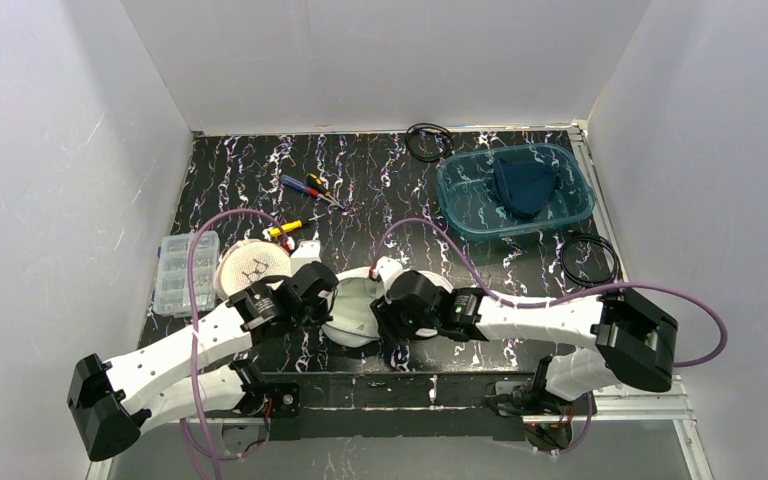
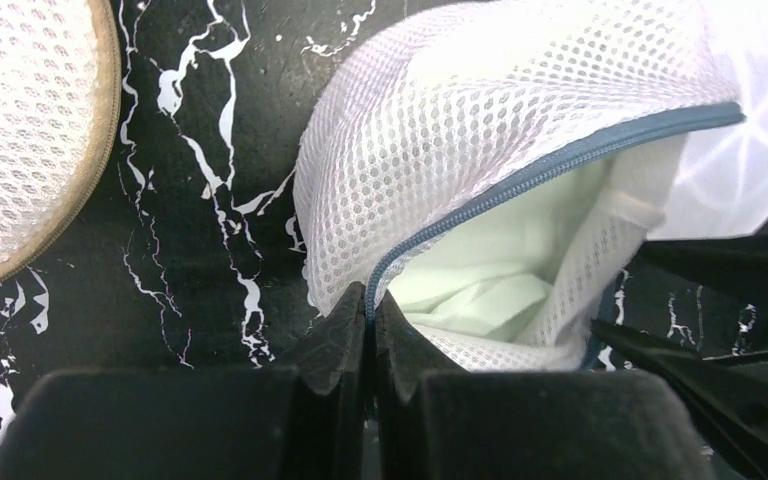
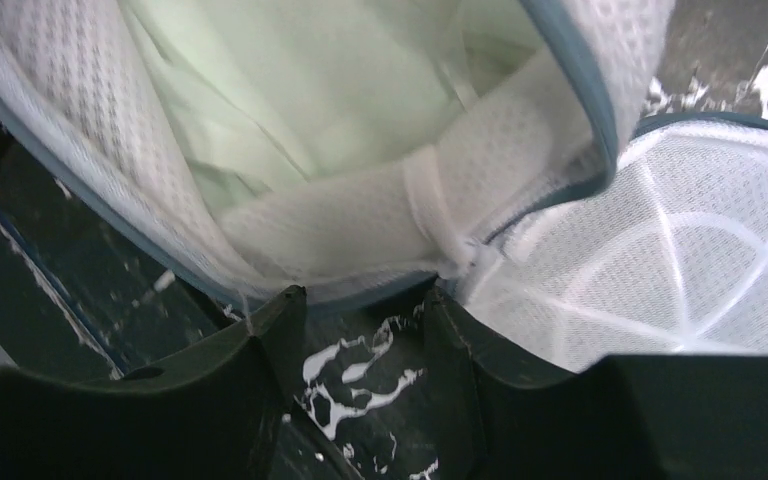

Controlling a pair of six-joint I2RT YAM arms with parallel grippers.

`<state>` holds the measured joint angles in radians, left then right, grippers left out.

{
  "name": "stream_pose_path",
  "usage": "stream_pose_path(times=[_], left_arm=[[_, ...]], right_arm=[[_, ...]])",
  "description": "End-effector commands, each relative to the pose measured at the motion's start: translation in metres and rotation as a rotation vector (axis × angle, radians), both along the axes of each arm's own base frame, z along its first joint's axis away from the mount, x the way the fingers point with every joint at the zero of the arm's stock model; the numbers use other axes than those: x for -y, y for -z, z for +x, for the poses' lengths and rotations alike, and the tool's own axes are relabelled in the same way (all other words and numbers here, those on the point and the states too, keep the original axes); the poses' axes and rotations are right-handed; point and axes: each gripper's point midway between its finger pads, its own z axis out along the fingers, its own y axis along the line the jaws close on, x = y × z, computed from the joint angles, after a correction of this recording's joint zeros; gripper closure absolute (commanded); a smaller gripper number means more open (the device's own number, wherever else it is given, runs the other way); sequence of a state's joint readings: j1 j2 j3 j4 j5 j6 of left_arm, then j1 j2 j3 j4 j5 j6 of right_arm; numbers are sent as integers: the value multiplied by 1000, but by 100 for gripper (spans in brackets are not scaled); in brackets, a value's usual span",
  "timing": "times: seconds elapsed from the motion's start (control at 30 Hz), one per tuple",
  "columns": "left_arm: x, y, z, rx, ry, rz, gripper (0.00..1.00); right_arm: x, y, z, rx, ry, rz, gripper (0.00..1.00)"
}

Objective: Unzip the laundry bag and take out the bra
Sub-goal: Place the laundry bag at the center of the board.

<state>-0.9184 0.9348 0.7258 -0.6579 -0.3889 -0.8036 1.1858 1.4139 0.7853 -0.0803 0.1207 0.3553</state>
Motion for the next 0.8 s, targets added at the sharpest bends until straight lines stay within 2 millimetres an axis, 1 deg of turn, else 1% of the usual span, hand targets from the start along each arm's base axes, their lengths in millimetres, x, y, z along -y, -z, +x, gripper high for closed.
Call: stream_pose_path(times=[0.0,0.07,0.13,0.23,0.3,0.33,0.37,0.43,0.5,0.6,0.77], left_arm=[[-13,10,0,6,-51,31,100],[-12,15,-1,-3,-50,33,100],[-11,18,-1,-13,-46,37,100],[-9,20,-2,-20,-36,38,100],[-8,21,-2,-19,-28,34,100],[-7,20,-2,-15,-24,27,100],[-7,20,-2,-12,-23,20,100],[-6,20,-2,-9,-22,11,100],[-5,18,-2,-7,-24,0,100],[-8,16,-4,-2,-36,-9,100],[-26,15,-6,10,-107,24,100]], right_arm=[[17,2,-7,31,29,-12,43],[20,-2,-7,28,53,6,39],[19,-16,-3,43,89,49,36],[13,-53,6,80,141,169,32],[5,-82,11,110,157,270,29],[0,-94,11,117,154,305,28],[-7,-105,12,122,141,335,27],[-23,-114,14,125,110,337,26],[-37,-109,15,117,82,308,26],[-55,-95,21,112,69,286,27],[-88,-83,24,91,34,314,28]])
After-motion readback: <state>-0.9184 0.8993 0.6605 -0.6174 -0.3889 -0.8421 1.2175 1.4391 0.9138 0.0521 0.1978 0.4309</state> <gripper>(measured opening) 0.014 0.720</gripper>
